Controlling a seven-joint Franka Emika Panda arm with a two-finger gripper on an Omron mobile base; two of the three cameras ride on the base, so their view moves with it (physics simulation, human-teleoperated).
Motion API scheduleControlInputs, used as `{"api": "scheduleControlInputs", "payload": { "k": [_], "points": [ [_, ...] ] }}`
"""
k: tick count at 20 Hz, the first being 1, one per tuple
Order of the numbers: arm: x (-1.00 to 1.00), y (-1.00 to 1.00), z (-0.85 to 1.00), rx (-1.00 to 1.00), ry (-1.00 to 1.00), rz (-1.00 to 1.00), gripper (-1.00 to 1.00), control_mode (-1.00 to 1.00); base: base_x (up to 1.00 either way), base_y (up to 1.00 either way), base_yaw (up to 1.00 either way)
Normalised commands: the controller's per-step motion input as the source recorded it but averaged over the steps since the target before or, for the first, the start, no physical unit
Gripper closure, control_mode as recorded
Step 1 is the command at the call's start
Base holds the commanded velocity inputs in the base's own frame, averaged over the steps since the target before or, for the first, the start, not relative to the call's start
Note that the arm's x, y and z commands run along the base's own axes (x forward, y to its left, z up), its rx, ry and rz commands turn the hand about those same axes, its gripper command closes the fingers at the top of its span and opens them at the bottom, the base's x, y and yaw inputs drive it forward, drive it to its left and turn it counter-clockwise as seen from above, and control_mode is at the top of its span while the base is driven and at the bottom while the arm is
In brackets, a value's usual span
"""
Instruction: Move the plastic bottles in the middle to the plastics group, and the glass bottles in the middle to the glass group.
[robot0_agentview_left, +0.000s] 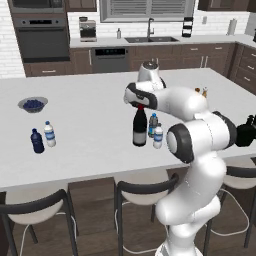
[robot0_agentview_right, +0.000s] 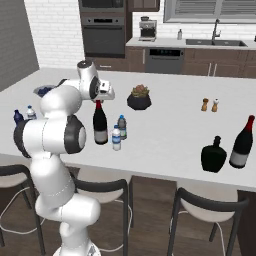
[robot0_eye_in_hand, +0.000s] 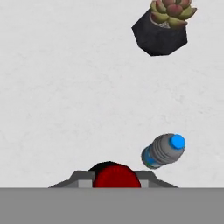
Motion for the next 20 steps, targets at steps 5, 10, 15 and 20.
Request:
{"api": "scheduleControlInputs", "payload": {
  "k": [5,10,15,20],
  "points": [
    [-0.67,0.02,0.21,0.0,0.0,0.0,1.0,-1.0,0.0,0.0,0.0],
    [-0.76,-0.03,0.16,0.0,0.0,0.0,1.0,-1.0,0.0,0.0,0.0],
    [-0.63,-0.25,0.07,0.0,0.0,0.0,1.0,-1.0,0.0,0.0,0.0],
    [-0.3,-0.54,0.0,-0.04,0.0,0.0,1.0,-1.0,0.0,0.0,0.0]
  ]
}}
